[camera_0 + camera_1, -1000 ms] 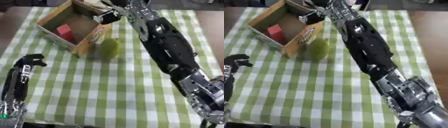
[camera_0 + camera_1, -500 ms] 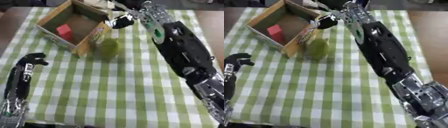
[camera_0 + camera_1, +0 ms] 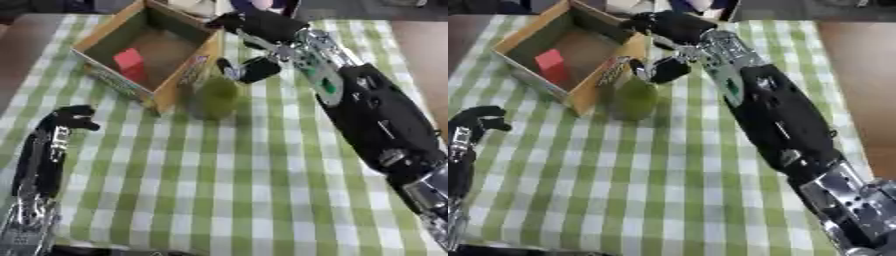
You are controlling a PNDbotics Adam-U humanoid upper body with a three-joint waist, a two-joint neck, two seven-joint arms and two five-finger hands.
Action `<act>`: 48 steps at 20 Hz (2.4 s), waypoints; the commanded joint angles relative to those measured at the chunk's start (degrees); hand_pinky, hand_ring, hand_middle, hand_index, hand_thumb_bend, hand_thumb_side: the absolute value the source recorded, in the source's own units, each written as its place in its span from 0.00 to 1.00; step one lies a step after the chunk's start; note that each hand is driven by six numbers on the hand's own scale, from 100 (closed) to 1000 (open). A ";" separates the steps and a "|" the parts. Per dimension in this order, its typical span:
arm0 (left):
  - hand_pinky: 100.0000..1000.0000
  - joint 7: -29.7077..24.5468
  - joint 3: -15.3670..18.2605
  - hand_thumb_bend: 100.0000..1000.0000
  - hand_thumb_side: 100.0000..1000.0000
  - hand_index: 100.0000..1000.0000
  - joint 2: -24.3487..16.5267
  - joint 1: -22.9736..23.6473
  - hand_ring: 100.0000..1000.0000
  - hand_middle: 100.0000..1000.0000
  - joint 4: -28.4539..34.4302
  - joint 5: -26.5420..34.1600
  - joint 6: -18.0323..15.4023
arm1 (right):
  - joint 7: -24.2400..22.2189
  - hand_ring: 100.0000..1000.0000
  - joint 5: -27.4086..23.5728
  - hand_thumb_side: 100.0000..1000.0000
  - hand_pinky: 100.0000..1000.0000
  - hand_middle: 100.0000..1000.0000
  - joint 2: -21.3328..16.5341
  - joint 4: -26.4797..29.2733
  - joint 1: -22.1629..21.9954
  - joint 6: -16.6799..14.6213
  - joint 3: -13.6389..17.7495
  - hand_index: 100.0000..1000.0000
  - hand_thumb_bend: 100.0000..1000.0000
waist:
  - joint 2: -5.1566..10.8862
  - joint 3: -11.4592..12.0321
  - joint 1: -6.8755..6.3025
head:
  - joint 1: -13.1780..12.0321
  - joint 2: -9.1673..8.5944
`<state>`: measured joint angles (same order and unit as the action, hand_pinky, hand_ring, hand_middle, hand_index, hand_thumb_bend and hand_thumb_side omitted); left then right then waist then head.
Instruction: Pick up objects on the table and place them in the box.
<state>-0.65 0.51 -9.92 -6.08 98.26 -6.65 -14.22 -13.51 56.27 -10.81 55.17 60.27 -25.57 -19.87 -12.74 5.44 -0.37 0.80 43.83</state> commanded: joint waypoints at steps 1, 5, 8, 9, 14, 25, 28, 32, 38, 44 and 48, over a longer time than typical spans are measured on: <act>0.81 0.13 0.47 0.00 0.88 0.70 -0.85 -0.25 0.53 0.60 1.01 -0.35 -0.05 | -1.14 0.81 -1.30 0.59 0.72 0.85 -0.61 -0.06 0.61 -0.71 -0.29 1.00 0.00 | 0.80 -0.02 -0.20 | -0.16 0.29; 0.81 0.11 0.47 0.00 0.88 0.70 -0.85 -0.27 0.53 0.60 1.01 -0.36 -0.05 | -2.34 0.80 -2.16 0.62 0.72 0.84 -0.41 -0.27 0.02 -1.39 -0.67 0.99 0.00 | 0.77 -0.02 -0.14 | -0.17 0.29; 0.81 0.07 0.45 0.00 0.88 0.70 -0.82 -0.30 0.53 0.60 0.99 -0.37 -0.04 | -3.16 0.80 -2.70 0.64 0.71 0.84 -0.09 -0.62 -0.63 -1.64 -0.76 0.99 0.00 | 0.75 0.03 -0.11 | -0.16 0.29; 0.81 0.08 0.45 0.00 0.88 0.70 -0.82 -0.30 0.53 0.60 1.00 -0.38 -0.04 | -3.45 0.80 -2.82 0.65 0.71 0.83 -0.01 -0.77 -0.81 -1.74 -0.80 0.99 0.00 | 0.74 0.06 -0.10 | -0.16 0.29; 0.81 0.02 0.40 0.00 0.88 0.70 -0.82 -0.37 0.53 0.60 0.99 -0.39 -0.04 | -5.03 0.80 -3.26 0.68 0.71 0.83 0.56 -1.53 -1.61 -2.36 -1.02 0.99 0.00 | 0.71 0.13 -0.02 | -0.07 0.29; 0.81 -0.06 0.34 0.00 0.88 0.70 -0.85 -0.50 0.53 0.60 0.98 -0.41 -0.03 | -8.25 0.80 -2.58 0.68 0.72 0.81 1.44 -3.59 -2.55 -3.02 -0.76 0.97 0.00 | 0.66 0.40 0.04 | 0.11 0.29; 0.81 -0.08 0.32 0.00 0.88 0.70 -0.84 -0.56 0.53 0.60 0.99 -0.39 -0.04 | -9.19 0.80 -1.12 0.57 0.72 0.81 1.92 -4.91 -2.74 -2.97 -0.46 0.97 0.00 | 0.66 0.54 -0.02 | 0.25 0.29; 0.81 -0.18 0.22 0.00 0.88 0.70 -0.80 -0.59 0.53 0.60 0.97 -0.38 -0.03 | -9.52 0.80 1.35 0.28 0.72 0.78 2.38 -5.97 -2.58 -3.00 0.10 0.94 0.00 | 0.65 0.68 -0.02 | 0.43 0.29; 0.81 -0.20 0.21 0.00 0.88 0.70 -0.80 -0.60 0.53 0.60 0.96 -0.39 -0.02 | -5.98 0.71 4.46 0.00 0.66 0.48 2.33 -5.48 -1.73 -2.38 0.76 0.69 0.00 | 0.66 0.73 0.00 | 0.51 0.29; 0.81 -0.23 0.19 0.00 0.88 0.70 -0.80 -0.52 0.53 0.60 0.98 -0.38 -0.03 | 0.73 0.59 5.95 0.00 0.59 0.26 2.08 -3.31 0.18 -1.50 0.84 0.45 0.00 | 0.73 0.74 0.04 | 0.57 0.29; 0.81 -0.22 0.20 0.00 0.88 0.70 -0.84 -0.45 0.53 0.60 0.99 -0.37 -0.04 | 2.22 0.59 5.29 0.00 0.60 0.24 1.58 -1.09 2.35 -1.47 0.37 0.43 0.00 | 0.83 0.75 0.08 | 0.61 0.29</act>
<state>-0.81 0.49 -9.92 -6.12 98.26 -6.81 -14.19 -11.99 61.63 -8.36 52.03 60.82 -27.07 -19.56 -12.90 6.08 -0.19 1.24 43.83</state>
